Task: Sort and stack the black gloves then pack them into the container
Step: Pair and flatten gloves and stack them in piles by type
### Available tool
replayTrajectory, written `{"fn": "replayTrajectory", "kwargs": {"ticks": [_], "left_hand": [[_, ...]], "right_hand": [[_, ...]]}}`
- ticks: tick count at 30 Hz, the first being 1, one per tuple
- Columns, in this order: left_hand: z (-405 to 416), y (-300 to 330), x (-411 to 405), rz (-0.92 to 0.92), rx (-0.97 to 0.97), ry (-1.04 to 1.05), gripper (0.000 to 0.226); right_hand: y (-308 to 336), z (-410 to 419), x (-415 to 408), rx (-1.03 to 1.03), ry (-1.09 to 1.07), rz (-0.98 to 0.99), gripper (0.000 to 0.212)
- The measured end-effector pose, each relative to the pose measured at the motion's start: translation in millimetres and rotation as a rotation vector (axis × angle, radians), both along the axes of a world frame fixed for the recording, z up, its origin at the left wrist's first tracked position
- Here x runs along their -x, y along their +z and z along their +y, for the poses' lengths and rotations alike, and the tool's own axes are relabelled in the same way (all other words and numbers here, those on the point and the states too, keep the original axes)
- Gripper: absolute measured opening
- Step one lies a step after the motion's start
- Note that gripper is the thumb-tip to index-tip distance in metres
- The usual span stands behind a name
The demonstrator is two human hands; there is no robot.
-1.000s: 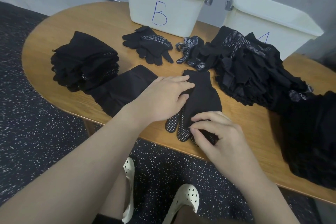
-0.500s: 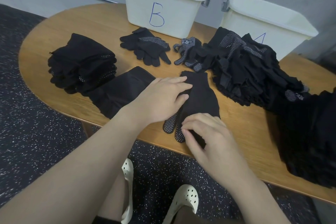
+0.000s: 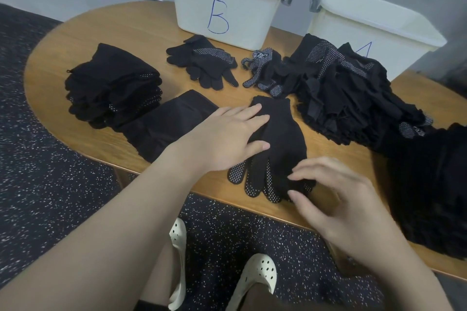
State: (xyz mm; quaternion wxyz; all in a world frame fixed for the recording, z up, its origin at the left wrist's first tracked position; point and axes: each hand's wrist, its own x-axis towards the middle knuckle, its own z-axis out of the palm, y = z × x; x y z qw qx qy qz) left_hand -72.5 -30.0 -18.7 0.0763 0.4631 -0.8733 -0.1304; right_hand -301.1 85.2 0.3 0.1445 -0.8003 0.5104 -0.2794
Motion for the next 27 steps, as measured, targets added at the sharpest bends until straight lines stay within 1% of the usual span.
{"fn": "replayTrajectory", "kwargs": {"ticks": [4,9,13,20,22,24,27], "left_hand": [[1,1,0,-0.036,-0.032,-0.005,0.074],[1,2,1,-0.039,-0.060,-0.006,0.076],[1,3,2,-0.040,-0.085,0.001,0.075],[2,4,2,-0.019,-0.088,0.008,0.069],[2,4,2,-0.019,-0.091,0.012,0.068],[2,5,2,-0.016,-0.087,0.011,0.066],[3,4,2,-0.004,-0.075,0.013,0.064]], "right_hand": [[-7,10,4,-0.066,-0.028,0.052,0.030],[-12,5,-6,-0.029,-0.052,0.056,0.030],[-13,4,-8,0.000,-0.051,0.054,0.022],[-12,6,-13,0.060,-0.012,-0.008,0.005],[-11,7,-16,0.080,0.014,0.001,0.005],[-12,6,-19,0.082,0.043,0.055,0.008],[-16,2,-20,0.038,0.083,0.107,0.008]]}}
